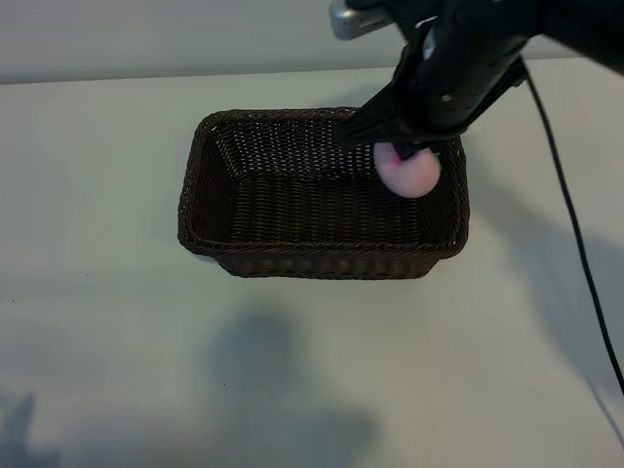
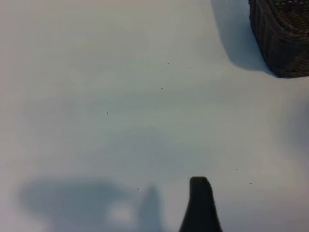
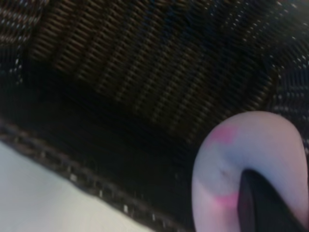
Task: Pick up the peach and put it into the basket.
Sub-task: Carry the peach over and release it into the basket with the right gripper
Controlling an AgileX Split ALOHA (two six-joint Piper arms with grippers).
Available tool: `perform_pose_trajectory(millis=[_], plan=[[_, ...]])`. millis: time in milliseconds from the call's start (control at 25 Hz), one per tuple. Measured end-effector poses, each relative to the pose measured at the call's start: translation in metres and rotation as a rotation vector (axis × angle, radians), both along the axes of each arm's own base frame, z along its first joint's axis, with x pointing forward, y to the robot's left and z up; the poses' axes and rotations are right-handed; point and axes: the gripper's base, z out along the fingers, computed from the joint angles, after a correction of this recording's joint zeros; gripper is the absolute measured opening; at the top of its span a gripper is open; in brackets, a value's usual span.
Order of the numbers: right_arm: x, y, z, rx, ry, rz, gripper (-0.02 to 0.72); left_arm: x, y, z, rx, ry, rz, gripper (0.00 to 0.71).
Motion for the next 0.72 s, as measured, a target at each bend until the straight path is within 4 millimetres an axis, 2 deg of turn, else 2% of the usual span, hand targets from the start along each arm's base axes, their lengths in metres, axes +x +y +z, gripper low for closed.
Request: perform_pose_trajectory(millis=[360,600,720], plan=[[0.023,0.013,-0.053,-0.013,0.044,-0.002,0.041,0.000,0.000,0.000,0.000,0.000,0.000,0.542],[0.031,0.017,-0.076,-0.026,0.063,0.006,0.046,0.000,0.000,0.000,0.000,0.000,0.000,0.542],[0.031,0.018,-0.078,-0.021,0.065,0.016,0.092,0.000,0.000,0.000,-0.001,0.000,0.001,0.542]])
